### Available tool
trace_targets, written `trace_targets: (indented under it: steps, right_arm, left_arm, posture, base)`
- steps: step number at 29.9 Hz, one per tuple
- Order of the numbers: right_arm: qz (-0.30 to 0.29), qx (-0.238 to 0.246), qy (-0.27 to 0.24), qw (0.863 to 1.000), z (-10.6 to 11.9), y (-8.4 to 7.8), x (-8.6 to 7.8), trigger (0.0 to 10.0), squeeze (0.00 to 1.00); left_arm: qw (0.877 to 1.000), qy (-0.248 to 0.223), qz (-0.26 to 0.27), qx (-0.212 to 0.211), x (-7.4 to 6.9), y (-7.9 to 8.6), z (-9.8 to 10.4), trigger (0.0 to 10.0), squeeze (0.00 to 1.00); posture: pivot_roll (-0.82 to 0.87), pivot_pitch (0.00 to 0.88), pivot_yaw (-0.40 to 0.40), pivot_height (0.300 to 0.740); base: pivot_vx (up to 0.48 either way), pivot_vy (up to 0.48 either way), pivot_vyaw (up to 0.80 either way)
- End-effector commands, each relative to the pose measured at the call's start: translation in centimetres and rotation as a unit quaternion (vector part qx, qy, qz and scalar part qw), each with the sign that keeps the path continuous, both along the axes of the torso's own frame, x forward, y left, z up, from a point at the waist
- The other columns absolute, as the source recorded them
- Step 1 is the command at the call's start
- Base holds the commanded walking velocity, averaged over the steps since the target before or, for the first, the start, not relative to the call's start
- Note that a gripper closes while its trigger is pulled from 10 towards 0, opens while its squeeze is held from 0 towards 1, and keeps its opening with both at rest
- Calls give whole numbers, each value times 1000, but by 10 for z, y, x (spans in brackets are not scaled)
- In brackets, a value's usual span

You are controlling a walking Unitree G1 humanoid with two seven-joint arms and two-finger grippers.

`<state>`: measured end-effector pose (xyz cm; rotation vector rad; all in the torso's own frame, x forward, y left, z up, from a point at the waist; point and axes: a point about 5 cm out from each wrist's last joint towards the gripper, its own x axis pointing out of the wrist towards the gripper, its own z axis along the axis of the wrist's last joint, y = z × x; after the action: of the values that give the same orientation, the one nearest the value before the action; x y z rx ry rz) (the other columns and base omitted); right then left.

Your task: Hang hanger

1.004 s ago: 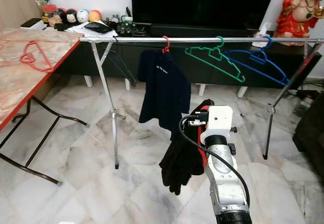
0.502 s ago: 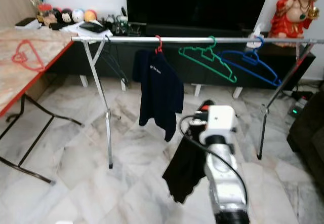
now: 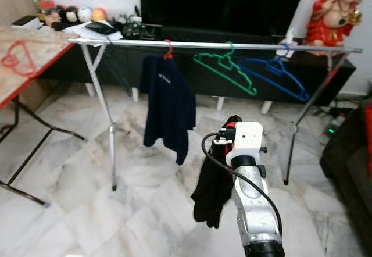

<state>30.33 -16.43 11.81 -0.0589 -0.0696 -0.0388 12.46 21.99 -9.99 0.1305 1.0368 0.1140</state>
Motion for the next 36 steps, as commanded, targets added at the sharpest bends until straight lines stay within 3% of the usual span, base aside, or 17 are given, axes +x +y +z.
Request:
trace_targets:
  steps: [1,24,33,34,36]
  right_arm:
    - [-10,0,-12,1000,5,-7,2,10000,0]
    - [-10,1,-10,1000,2,-7,1,10000,0]
    - [-12,0,-4,1000,-2,-8,0,10000,0]
    - [-12,-1,-2,1000,-3,-9,0,10000,0]
    - [-14,-2,5,1000,-7,-11,0,10000,0]
  left_arm:
    - [1000,8,-8,-10,-5,-7,-3,10000,0]
    - [1000,4,-13,-6,-5,-7,-3,10000,0]
    - [999,-50,-12,14,2,-6,3,10000,0]
    - [998,-65,-10,16,4,-6,5,10000,0]
    - [975,-218,-23,27,58,-6,39,10000,0]
  posture:
    - [-12,0,-33,740]
    - [-9,0,-30,740]
    - [-7,0,-34,740]
    - [-5,0,-35,740]
    - [-5,0,-36,740]
  base:
    - [0,-382,0]
    - [0,-381,0]
    - [0,0,0]
    - [0,0,0]
    - [0,0,0]
